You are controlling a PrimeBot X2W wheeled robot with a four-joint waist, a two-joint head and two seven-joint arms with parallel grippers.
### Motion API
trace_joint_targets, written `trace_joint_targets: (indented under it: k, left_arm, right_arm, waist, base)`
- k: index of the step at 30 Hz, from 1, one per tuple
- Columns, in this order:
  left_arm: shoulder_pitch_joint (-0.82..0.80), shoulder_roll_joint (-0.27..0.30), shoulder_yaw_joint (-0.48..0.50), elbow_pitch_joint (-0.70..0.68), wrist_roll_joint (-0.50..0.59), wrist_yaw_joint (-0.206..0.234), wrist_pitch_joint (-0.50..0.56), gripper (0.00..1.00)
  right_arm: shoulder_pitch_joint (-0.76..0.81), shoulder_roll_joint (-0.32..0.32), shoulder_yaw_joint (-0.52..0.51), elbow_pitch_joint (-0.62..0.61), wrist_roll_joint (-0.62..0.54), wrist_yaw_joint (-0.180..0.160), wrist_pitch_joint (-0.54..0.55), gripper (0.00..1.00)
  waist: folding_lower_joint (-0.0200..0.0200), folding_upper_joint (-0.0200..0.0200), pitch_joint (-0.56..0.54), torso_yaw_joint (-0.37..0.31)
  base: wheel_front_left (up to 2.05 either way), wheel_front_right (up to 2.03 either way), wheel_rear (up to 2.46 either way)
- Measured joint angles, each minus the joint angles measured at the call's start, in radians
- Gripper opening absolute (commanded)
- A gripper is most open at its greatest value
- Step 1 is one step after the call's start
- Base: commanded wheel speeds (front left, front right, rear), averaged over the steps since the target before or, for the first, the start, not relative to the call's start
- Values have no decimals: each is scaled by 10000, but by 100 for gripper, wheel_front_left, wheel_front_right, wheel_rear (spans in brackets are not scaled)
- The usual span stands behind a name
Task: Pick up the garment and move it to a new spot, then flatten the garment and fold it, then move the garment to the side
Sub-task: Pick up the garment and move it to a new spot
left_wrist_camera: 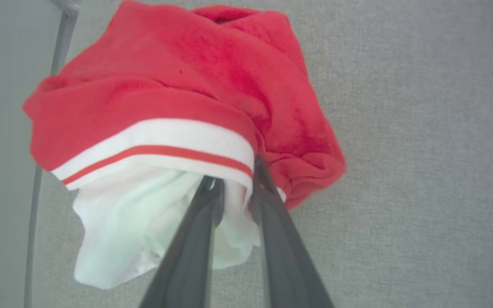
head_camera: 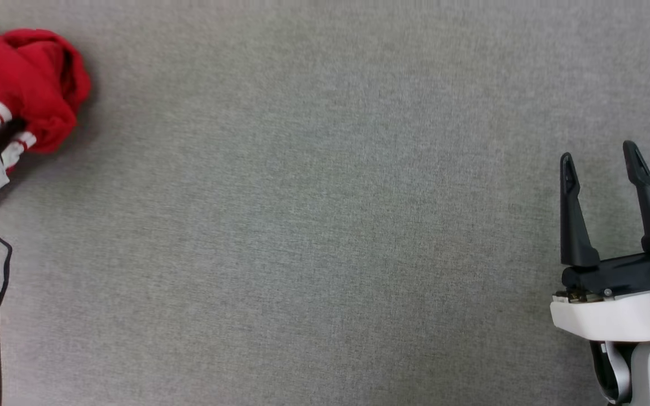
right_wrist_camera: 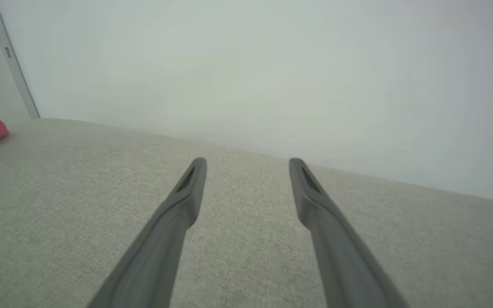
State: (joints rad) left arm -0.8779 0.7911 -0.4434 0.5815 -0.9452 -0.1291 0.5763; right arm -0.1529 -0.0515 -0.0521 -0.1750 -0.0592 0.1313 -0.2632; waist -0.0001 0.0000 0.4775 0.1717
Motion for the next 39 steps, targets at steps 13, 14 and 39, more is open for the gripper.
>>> trace_joint_targets:
  k: [13, 14, 39]
  left_arm:
    - [-1081, 520, -1948, -3047, 451, -2, -451, 0]
    - [-1189, 418, -2048, -3227, 468, 0, -439, 0]
    - [-3443, -3294, -7576, -4761, 876, -4, -1254, 0]
  right_arm:
    - [338, 0, 48, 345, 658, 0, 0, 100]
    - [351, 0, 40, 360, 711, 0, 0, 100]
    - [466, -4, -61, 516, 1511, 0, -2, 100]
  waist:
    - [-1, 0, -1465, -81]
    - [-1, 0, -1527, -144]
    - [0, 1, -1642, -2782]
  base:
    - [0, 0, 0]
    - [0, 0, 0]
    - [0, 0, 0]
